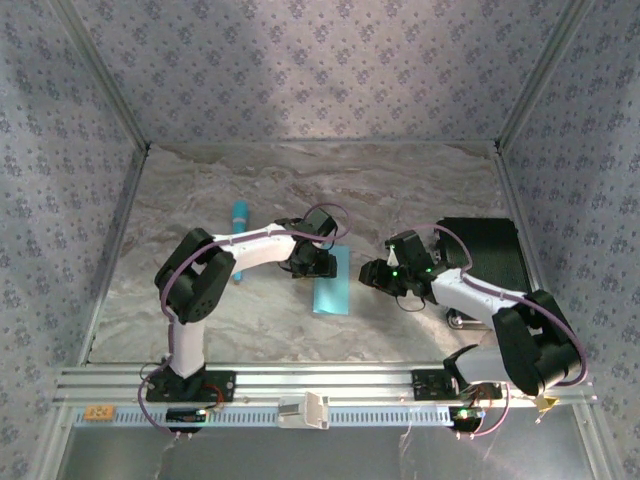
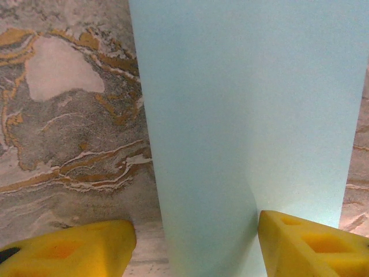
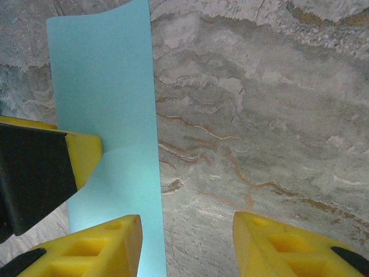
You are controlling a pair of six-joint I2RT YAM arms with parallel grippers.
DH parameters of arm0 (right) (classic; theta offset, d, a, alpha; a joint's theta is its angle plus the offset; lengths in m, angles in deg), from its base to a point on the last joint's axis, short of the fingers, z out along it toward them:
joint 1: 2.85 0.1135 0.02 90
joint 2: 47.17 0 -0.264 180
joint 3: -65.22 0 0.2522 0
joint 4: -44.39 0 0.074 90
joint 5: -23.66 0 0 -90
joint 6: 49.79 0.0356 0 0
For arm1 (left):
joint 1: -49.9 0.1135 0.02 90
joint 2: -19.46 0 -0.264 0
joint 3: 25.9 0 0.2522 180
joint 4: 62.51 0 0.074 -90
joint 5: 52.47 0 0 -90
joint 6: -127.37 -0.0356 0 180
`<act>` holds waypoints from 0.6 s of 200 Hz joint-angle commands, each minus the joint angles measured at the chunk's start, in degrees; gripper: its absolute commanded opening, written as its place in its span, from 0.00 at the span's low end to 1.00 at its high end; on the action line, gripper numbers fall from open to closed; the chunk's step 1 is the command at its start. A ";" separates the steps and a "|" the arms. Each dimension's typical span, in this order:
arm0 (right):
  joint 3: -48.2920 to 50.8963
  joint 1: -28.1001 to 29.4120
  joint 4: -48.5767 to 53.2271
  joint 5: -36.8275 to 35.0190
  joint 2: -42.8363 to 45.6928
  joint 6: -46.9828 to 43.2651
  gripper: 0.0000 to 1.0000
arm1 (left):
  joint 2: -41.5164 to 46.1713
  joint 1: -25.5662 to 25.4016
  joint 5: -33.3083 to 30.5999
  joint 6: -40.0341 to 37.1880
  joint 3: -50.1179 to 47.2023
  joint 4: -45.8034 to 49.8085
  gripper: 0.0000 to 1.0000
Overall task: Fold a paper plane with a square sheet of paper (pick it up from the middle)
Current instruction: Hold the square sheet of paper at the center of the table.
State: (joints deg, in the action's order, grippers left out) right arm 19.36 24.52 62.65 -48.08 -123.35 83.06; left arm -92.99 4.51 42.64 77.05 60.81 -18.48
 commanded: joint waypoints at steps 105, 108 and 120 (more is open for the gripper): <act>-6.90 4.66 -10.66 3.53 -11.81 5.02 0.12 | -7.89 -0.14 -0.17 -0.60 -2.76 -6.00 0.62; -7.13 4.78 -11.04 3.53 -12.27 5.20 0.11 | -7.97 -0.24 -0.18 -0.63 -2.79 -6.03 0.62; -7.81 5.08 -12.24 3.88 -13.98 5.90 0.09 | -7.98 -0.25 -0.17 -0.57 -2.74 -6.06 0.62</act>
State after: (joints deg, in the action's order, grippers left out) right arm 13.70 28.85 53.99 -45.67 -134.37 87.08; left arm -93.12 4.49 42.64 77.07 60.83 -18.46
